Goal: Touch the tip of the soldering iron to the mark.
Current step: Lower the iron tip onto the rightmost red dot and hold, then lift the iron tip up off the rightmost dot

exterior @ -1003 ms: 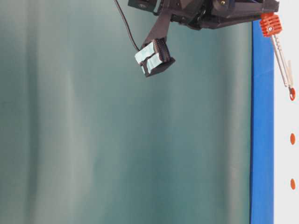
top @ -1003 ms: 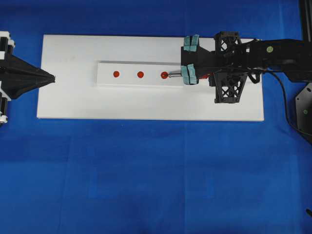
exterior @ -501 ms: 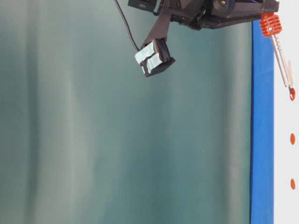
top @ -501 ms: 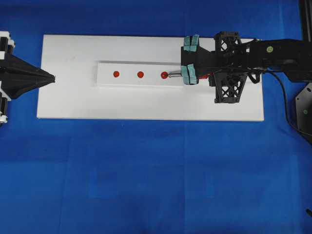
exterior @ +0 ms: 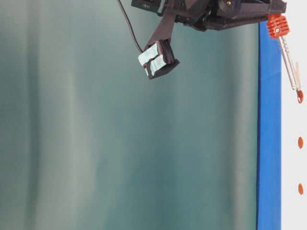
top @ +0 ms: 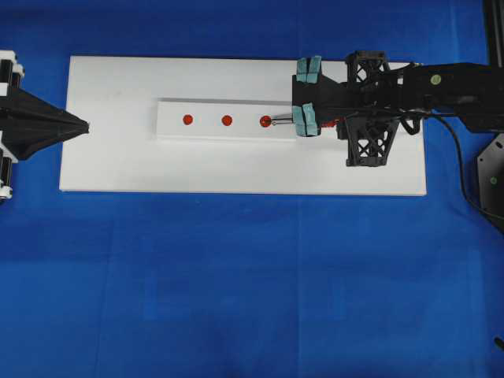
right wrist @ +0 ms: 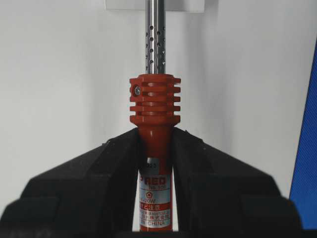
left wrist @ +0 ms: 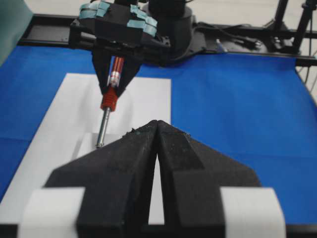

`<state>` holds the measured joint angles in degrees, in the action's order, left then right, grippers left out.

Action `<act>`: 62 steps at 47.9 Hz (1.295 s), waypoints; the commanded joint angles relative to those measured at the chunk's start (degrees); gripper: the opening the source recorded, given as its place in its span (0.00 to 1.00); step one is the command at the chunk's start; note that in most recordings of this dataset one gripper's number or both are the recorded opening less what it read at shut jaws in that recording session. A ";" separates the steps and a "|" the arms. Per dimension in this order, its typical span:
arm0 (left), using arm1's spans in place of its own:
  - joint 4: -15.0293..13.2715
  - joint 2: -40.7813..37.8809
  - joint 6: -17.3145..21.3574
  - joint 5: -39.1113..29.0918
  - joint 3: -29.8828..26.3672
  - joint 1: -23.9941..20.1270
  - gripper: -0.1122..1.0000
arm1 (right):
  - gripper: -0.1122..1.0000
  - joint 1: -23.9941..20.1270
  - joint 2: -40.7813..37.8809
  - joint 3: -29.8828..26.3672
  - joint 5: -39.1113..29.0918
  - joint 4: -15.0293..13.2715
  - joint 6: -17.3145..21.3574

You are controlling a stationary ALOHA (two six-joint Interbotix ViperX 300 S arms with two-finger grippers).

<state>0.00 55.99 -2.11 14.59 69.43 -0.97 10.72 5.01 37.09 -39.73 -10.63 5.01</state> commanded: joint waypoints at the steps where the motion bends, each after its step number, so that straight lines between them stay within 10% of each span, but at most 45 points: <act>1: 0.09 -0.26 -0.09 0.26 -0.62 -0.18 0.10 | 0.16 0.09 0.62 -0.53 0.35 0.09 -0.09; 62: 0.09 -0.18 -0.09 0.70 -0.70 -0.09 0.10 | 0.16 0.09 16.17 -11.25 -16.61 -0.35 -0.88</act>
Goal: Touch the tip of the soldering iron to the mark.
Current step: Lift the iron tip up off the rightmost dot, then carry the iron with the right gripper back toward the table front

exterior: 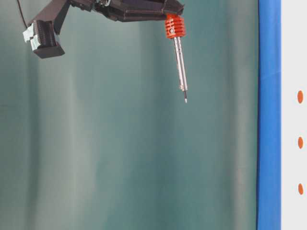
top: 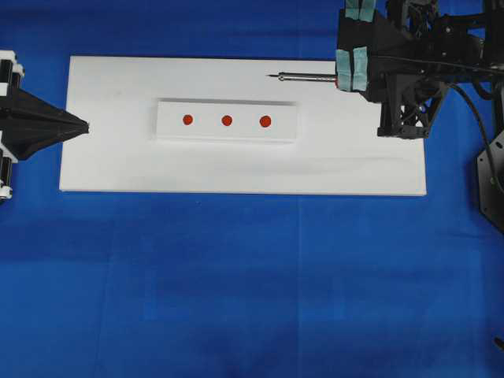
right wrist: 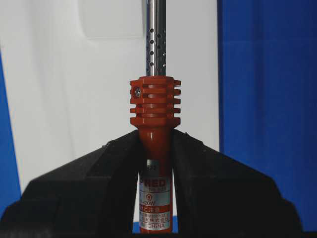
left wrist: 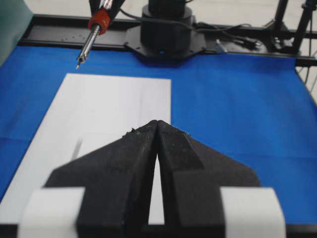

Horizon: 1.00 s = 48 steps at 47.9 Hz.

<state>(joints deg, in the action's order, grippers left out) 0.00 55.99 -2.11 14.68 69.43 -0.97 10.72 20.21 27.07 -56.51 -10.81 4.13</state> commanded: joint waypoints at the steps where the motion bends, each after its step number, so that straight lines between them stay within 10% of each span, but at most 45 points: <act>1: 0.09 -0.18 -0.09 0.62 -0.70 -0.18 0.10 | 0.16 0.09 0.97 -1.23 0.18 -0.18 0.00; 23: 0.09 -0.18 -0.09 0.70 -0.70 -0.18 0.10 | 0.16 -4.83 2.46 0.26 0.00 0.79 5.45; 48: 0.09 -0.26 -0.09 0.79 -0.70 -0.09 0.10 | 0.16 -31.64 2.02 2.11 0.09 -5.10 34.63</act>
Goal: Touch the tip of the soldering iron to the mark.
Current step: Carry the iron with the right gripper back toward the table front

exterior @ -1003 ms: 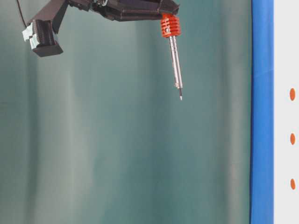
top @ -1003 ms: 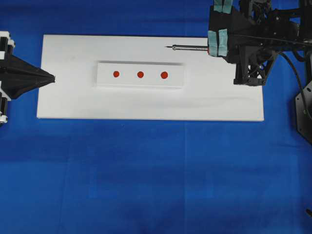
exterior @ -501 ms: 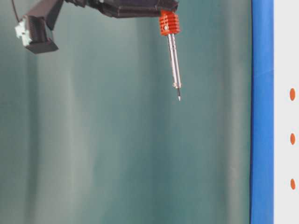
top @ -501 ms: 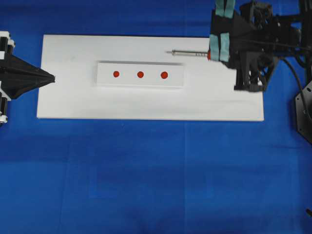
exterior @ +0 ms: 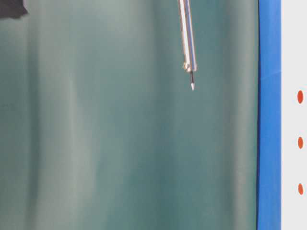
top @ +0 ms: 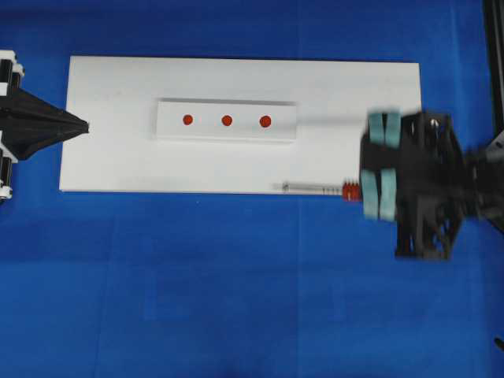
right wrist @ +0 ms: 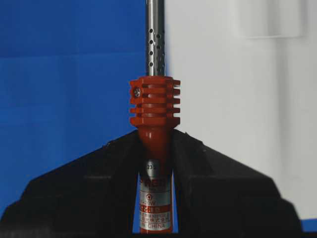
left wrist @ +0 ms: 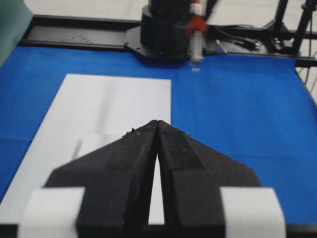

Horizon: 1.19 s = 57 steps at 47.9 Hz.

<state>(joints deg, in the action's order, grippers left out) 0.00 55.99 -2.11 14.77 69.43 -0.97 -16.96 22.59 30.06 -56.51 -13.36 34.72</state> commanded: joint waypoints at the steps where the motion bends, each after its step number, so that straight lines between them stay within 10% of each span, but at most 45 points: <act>1: 0.09 -0.26 -0.09 0.62 -0.70 -0.18 0.10 | 0.16 -5.10 -0.53 -0.97 0.09 -3.25 5.45; 18: 0.09 -0.26 -0.09 0.62 -0.70 -0.09 0.10 | 0.16 -16.35 -5.27 -1.14 -0.70 -8.79 20.39; 36: 0.09 -0.18 -0.09 0.62 -0.70 -0.18 0.10 | 0.16 -13.10 -8.26 -2.72 3.43 -12.39 19.16; 57: 0.09 0.88 -0.09 0.70 -0.79 -0.18 0.10 | 0.16 -6.33 -21.88 -14.77 9.76 -12.30 8.61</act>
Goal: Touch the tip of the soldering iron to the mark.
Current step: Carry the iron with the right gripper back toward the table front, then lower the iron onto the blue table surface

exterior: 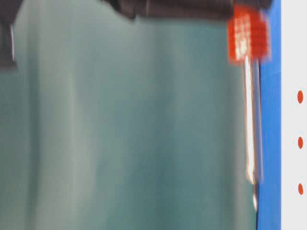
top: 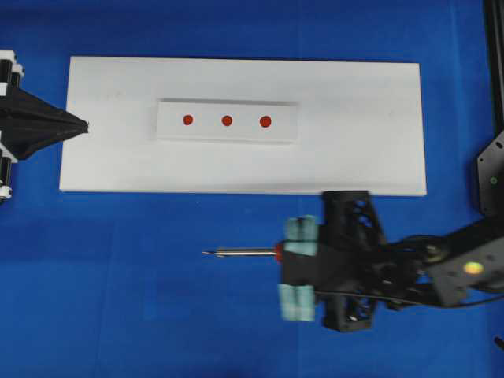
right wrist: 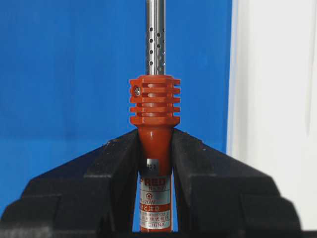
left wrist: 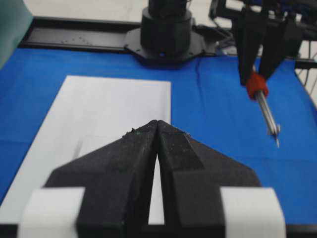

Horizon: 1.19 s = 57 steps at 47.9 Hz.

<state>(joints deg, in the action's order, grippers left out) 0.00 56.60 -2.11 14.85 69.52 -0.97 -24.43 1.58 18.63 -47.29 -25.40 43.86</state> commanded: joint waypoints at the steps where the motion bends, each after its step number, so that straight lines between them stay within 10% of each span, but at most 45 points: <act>1: 0.09 0.35 -0.09 0.62 -0.88 -0.09 0.10 | 0.16 1.49 -1.49 -3.96 0.53 -0.26 -0.70; 33: 0.09 1.32 -0.09 -1.32 -0.88 0.09 0.10 | 0.16 5.19 -10.63 -12.66 4.22 0.44 -4.57; 57: 0.09 1.32 -0.97 -1.67 -0.70 0.09 0.10 | 0.16 5.98 -17.23 -6.94 17.49 2.20 2.72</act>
<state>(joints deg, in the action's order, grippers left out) 0.00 58.18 -2.81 13.10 69.52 -0.97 -18.72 -15.91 11.51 -32.78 -23.29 45.44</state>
